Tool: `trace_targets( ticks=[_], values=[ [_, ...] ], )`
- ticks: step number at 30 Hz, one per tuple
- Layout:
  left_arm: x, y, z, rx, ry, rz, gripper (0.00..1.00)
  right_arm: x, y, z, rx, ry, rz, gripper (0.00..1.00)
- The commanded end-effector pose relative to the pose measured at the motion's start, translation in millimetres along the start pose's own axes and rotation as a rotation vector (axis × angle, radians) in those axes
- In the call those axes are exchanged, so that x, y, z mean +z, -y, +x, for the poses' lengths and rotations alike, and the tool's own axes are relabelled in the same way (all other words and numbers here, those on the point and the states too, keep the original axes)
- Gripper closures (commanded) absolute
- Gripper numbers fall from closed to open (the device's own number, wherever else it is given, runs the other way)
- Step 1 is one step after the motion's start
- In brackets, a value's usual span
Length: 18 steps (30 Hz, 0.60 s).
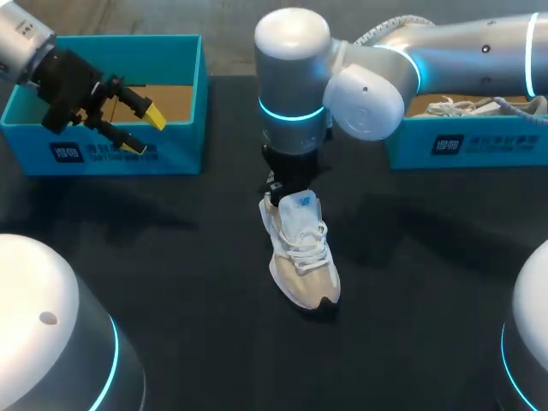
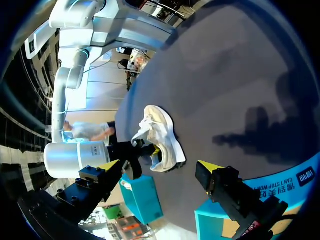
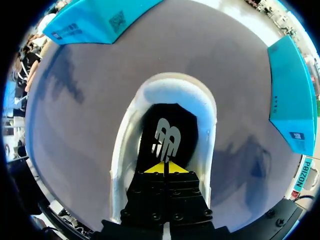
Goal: Take the shoe out of the shoebox, open the shoe tongue, remove and reinsert the insole, then place the shoe into the shoebox
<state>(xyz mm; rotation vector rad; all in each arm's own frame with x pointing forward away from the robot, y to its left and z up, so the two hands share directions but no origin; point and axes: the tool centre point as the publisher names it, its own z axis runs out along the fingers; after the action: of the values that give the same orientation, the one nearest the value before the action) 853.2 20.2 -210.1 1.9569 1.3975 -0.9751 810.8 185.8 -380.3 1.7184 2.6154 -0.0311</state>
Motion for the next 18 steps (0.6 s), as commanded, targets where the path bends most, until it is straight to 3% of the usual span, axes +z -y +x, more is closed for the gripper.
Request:
trace_targets(
  ticks=[1,11,18],
  values=[
    [0,0,-0.5,0.000,-0.003,-0.002,0.00,11,-5.5,1.8,-0.006,-0.002,0.021,1.00],
    [0,0,-0.5,0.000,-0.003,-0.002,0.00,15,-6.1,1.5,-0.012,-0.008,0.034,1.00],
    [0,0,-0.5,0.000,-0.003,-0.002,0.00,-3,-11.6,-2.5,-0.015,0.022,-0.006,1.00]
  ],
)
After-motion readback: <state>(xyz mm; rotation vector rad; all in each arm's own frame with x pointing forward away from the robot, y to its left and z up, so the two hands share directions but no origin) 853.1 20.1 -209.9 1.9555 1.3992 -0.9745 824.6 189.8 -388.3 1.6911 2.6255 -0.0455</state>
